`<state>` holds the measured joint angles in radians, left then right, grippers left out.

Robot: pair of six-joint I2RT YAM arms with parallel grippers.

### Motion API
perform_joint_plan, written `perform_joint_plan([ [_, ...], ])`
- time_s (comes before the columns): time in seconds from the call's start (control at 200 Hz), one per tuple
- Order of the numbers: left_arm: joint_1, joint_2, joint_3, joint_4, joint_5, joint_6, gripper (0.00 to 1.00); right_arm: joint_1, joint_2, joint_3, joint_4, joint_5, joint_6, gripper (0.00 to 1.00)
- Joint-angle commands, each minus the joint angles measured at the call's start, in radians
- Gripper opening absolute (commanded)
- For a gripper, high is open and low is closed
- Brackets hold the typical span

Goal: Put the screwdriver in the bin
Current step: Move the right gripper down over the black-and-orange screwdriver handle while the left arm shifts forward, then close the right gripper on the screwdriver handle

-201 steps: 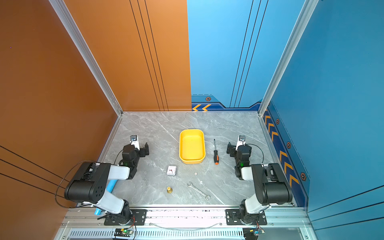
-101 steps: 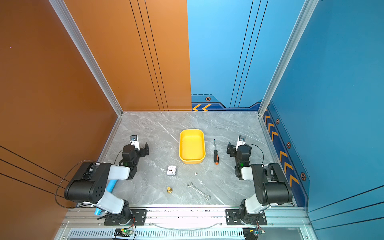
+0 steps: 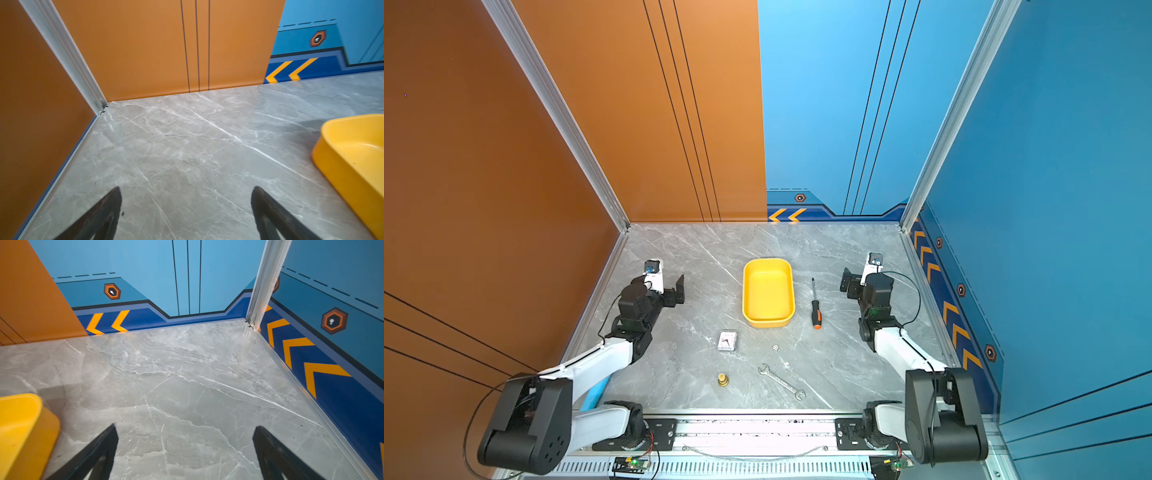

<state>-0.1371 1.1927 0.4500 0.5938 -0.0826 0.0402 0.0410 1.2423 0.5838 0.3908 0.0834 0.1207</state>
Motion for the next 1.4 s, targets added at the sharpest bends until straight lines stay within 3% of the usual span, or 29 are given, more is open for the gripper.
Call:
perform_joint_plan([
  [0.0,-0.026,-0.069,0.027,-0.19,0.126,-0.102,0.98,0.006,-0.026,0.085,-0.371,-0.142,0.085,1.0],
  [0.195,-0.087,-0.2,-0.014,-0.311,0.213,-0.29,0.98,0.021,-0.002,0.114,-0.527,-0.315,0.149,1.0],
  [0.386,-0.161,-0.306,-0.044,-0.436,0.231,-0.398,0.98,0.076,0.026,0.088,-0.542,-0.35,0.208,0.99],
  [0.746,-0.181,-0.258,-0.031,-0.529,0.353,-0.455,0.98,0.235,0.117,0.093,-0.545,-0.213,0.244,0.92],
  [1.392,-0.191,-0.223,0.0,-0.594,0.333,-0.426,0.98,0.34,0.294,0.178,-0.593,-0.061,0.256,0.66],
])
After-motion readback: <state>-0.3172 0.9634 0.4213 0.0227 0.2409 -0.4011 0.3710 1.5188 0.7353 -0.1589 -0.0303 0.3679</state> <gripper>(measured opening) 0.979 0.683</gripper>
